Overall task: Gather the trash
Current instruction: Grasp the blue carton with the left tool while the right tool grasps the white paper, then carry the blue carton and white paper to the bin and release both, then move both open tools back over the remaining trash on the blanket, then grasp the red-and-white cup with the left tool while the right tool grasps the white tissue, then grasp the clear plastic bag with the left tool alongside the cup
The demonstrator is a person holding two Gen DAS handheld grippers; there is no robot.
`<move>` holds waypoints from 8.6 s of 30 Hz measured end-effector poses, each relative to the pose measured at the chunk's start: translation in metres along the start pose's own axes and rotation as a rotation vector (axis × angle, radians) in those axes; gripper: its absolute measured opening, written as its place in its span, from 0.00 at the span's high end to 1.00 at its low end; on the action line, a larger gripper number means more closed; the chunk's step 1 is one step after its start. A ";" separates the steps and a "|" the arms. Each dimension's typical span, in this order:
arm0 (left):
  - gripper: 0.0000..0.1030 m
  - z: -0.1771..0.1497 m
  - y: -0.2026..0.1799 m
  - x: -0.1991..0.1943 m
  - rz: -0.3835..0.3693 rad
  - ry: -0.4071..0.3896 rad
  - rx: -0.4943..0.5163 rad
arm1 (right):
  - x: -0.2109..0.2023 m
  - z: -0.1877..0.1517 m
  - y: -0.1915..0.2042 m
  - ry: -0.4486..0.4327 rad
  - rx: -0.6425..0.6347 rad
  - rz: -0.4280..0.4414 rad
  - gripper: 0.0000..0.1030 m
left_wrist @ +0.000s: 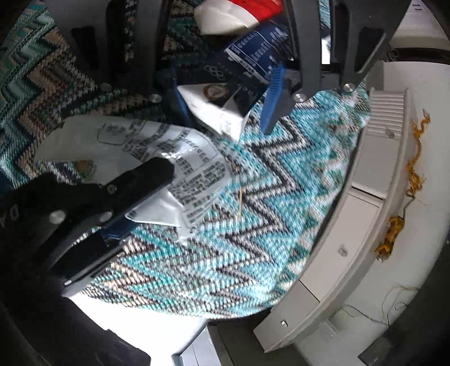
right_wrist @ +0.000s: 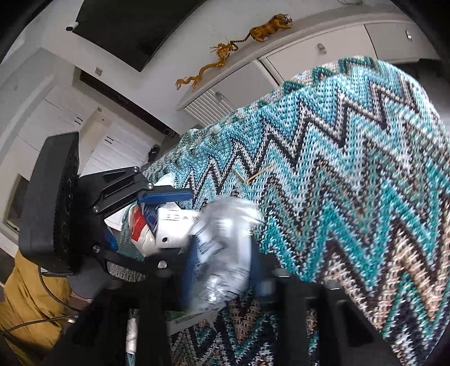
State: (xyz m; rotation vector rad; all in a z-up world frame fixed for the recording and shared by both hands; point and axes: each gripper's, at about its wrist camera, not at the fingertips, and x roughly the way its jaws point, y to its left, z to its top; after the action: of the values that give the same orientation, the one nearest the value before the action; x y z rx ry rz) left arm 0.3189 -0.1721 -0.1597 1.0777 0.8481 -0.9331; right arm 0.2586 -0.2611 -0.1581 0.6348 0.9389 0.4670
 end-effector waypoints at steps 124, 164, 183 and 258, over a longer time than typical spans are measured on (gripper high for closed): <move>0.29 -0.269 -0.054 -0.168 0.208 -0.407 -0.908 | 0.017 -0.149 0.186 0.062 -0.496 -0.295 0.48; 0.28 -0.201 -0.031 -0.092 0.208 -0.232 -0.601 | 0.075 -0.137 0.159 0.122 -0.466 -0.239 0.54; 0.71 -0.153 0.035 -0.059 0.230 -0.251 -0.677 | 0.058 -0.128 0.137 0.084 -0.406 -0.190 0.76; 0.52 -0.193 0.039 -0.126 -0.141 -0.400 -0.949 | 0.065 -0.143 0.156 0.096 -0.416 -0.160 0.79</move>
State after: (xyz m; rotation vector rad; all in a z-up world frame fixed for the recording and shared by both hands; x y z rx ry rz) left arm 0.2861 0.0459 -0.0822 0.0106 0.8827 -0.6881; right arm 0.1549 -0.0656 -0.1527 0.1600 0.9390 0.5334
